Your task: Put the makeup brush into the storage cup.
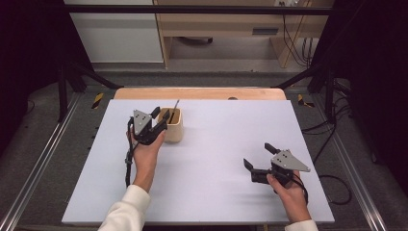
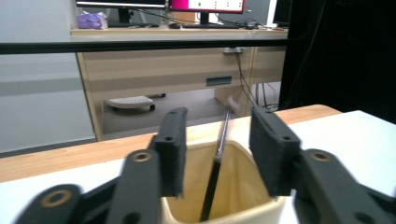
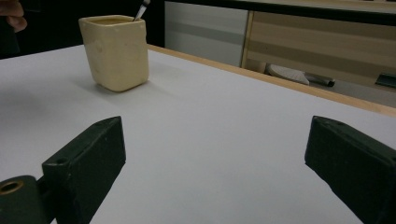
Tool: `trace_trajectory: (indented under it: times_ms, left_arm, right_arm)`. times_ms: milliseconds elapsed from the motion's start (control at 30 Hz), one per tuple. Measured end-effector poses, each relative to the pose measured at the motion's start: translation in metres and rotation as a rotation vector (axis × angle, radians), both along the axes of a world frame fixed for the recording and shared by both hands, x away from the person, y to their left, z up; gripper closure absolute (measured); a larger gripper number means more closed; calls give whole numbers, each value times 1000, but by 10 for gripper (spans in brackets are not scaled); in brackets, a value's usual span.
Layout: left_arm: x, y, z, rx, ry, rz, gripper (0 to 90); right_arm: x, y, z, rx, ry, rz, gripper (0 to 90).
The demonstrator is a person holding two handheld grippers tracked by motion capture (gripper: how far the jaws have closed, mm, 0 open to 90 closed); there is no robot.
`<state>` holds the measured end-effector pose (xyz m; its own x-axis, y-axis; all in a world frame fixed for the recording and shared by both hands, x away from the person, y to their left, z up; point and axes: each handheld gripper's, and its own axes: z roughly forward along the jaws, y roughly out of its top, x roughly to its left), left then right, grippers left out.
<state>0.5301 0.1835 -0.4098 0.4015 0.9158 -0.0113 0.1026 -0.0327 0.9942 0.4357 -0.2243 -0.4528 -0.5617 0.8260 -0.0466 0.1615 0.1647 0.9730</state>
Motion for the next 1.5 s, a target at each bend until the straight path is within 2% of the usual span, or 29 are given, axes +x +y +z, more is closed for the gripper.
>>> trace_trajectory:
  times_ms: [300,333,567,767,1233,1333,1500]
  left_arm:
    - [-18,7,6,-3,-11,-51,406]
    - [-20,6,9,9,-8,-61,383]
    - [-24,5,13,25,-11,-90,294]
    - [-23,1,12,29,10,-124,226]
    - [-27,-4,13,29,42,-163,129]
    - [-29,-7,13,52,50,-188,109]
    - [-32,-11,12,77,53,-201,80]
  right_arm:
    - [-1,-1,2,15,-1,-9,51]
    - [-1,-1,2,16,-2,-10,50]
    - [-1,-2,2,21,1,-16,47]
    - [-1,-2,2,27,1,-17,47]
    - [-1,-1,1,26,6,-19,43]
    - [0,-2,1,25,6,-20,41]
    - [-1,-1,1,25,7,-20,41]
